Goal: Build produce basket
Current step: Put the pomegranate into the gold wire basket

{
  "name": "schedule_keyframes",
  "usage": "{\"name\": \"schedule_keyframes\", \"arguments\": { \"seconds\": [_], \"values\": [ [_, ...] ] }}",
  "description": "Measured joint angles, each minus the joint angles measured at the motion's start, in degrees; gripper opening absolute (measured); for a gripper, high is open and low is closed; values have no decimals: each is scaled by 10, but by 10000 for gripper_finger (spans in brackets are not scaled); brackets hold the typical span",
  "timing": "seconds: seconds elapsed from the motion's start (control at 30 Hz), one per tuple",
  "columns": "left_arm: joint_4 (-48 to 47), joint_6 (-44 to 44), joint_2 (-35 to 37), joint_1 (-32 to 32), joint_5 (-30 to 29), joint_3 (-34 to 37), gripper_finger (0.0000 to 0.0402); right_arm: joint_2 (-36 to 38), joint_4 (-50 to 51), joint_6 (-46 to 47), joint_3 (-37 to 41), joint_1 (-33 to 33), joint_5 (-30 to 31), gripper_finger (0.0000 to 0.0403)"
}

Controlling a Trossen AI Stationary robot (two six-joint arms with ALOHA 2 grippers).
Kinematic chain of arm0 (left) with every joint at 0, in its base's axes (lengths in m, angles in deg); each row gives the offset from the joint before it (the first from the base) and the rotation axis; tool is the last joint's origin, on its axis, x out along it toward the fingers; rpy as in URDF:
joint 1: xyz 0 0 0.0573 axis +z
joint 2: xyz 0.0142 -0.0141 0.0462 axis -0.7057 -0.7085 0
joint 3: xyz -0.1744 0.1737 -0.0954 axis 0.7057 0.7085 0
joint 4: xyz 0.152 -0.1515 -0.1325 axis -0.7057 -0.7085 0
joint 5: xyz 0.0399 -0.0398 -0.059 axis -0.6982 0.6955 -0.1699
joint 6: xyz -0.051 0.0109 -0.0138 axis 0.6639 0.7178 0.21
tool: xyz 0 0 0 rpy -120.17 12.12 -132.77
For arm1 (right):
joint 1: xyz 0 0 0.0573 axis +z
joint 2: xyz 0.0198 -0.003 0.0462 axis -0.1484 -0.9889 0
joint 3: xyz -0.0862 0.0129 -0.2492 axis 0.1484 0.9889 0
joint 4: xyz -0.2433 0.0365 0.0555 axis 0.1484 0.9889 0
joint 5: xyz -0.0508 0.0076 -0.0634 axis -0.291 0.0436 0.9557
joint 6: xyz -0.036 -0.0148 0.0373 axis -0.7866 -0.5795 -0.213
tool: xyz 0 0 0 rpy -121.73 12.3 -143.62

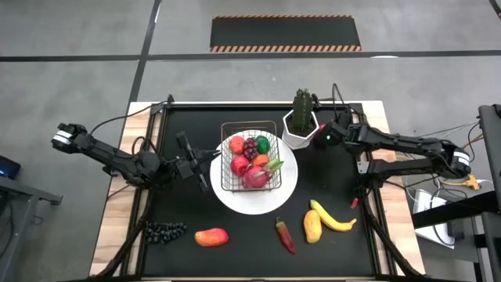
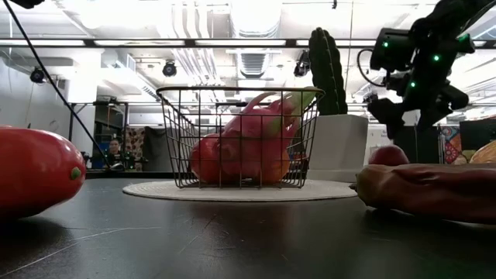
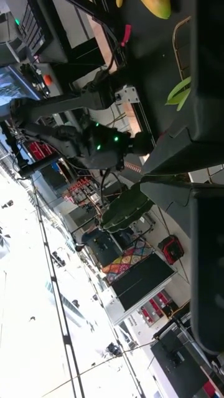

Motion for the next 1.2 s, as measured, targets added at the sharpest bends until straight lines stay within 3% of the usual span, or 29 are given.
{"name": "schedule_keyframes", "arguments": {
  "seconds": [0.2,0.53,0.8,1.2],
  "values": [
    [0,0,0,0,0,0,10,34,-10,-13,-20,-70,-36,327],
    [-5,0,0,0,0,0,10,34,-100,-16,-19,-170,-165,327],
    [-5,-1,0,0,0,0,10,6,-147,20,-18,-179,-168,327],
    [-25,0,0,0,-1,1,10,-104,-191,49,-20,-188,-166,327]
  ]
}}
